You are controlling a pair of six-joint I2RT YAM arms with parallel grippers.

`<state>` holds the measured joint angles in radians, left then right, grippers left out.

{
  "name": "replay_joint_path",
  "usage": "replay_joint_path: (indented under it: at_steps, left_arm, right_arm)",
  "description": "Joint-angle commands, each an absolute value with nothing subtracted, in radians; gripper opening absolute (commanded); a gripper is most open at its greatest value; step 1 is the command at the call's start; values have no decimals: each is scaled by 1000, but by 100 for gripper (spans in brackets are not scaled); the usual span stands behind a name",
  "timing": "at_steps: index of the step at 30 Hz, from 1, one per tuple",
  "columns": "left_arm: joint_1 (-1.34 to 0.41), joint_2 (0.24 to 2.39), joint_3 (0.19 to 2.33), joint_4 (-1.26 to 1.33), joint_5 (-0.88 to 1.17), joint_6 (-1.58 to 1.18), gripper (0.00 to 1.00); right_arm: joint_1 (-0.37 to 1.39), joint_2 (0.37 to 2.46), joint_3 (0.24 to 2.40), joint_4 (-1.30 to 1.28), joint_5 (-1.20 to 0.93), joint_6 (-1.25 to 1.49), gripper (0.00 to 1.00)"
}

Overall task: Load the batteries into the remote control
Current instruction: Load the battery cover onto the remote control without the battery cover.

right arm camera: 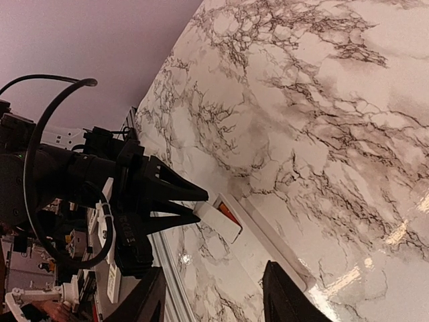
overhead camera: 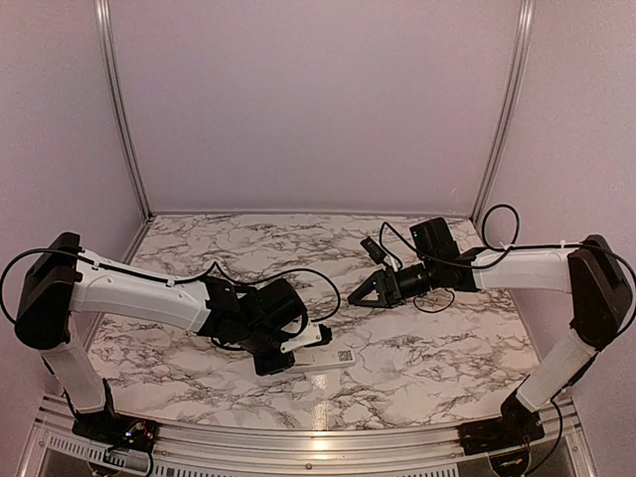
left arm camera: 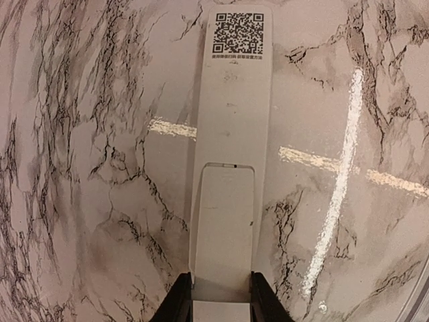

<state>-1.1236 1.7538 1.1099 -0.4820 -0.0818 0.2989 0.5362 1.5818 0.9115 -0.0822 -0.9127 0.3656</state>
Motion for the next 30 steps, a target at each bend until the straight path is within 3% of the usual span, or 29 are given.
replay_joint_path:
  at_steps: [1, 19, 30]
  left_arm:
    - [-1114, 1774, 1127, -486, -71, 307, 27]
    - [-1106, 1782, 1123, -468, -62, 312, 35]
    - [-1092, 1683, 1102, -453, -19, 303, 53]
  right_arm:
    - [529, 1580, 905, -58, -926, 371, 48]
    - [529, 1583, 906, -51, -934, 373, 48]
    - [529, 1579, 906, -49, -935, 363, 47]
